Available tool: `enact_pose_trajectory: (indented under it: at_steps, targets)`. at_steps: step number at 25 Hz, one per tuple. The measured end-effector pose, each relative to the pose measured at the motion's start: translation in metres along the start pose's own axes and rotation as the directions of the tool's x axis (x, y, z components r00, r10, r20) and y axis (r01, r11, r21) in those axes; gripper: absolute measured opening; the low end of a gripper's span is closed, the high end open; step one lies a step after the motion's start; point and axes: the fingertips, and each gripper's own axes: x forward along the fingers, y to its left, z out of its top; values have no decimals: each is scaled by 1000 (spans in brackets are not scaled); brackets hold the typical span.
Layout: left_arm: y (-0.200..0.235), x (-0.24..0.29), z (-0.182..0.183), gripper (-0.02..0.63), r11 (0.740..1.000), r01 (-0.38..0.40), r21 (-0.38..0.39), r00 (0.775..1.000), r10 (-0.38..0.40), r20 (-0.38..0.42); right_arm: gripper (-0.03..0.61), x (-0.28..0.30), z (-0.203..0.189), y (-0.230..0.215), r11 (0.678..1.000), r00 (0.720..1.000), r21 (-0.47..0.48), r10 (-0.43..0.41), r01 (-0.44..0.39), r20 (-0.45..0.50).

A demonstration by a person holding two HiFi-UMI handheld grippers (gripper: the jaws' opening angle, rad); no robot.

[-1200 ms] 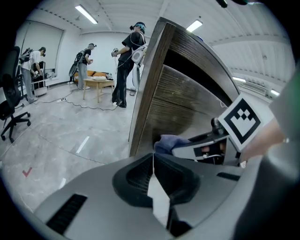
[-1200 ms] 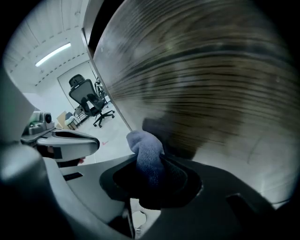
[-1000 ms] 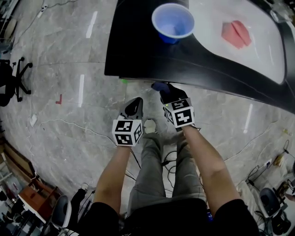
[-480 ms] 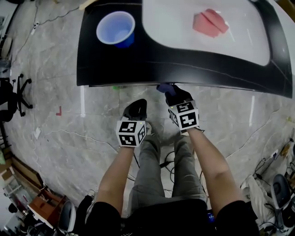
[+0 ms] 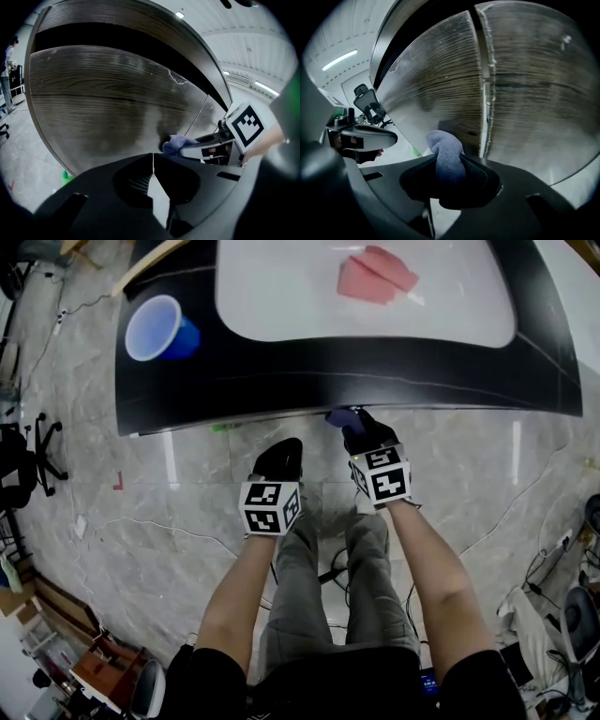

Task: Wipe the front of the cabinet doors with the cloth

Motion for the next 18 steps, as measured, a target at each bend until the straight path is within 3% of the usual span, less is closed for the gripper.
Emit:
enact_pose_trajectory:
  at_steps: [8, 18]
  targets:
    - [-39, 25, 5, 15, 999, 35, 26, 999, -35, -18, 117, -19, -10, -37, 999, 1000, 29, -15, 15, 2]
    - [-62, 27, 1, 15, 999, 33, 35, 999, -31, -39, 117, -48, -23, -23, 995, 998, 71, 63, -64, 19]
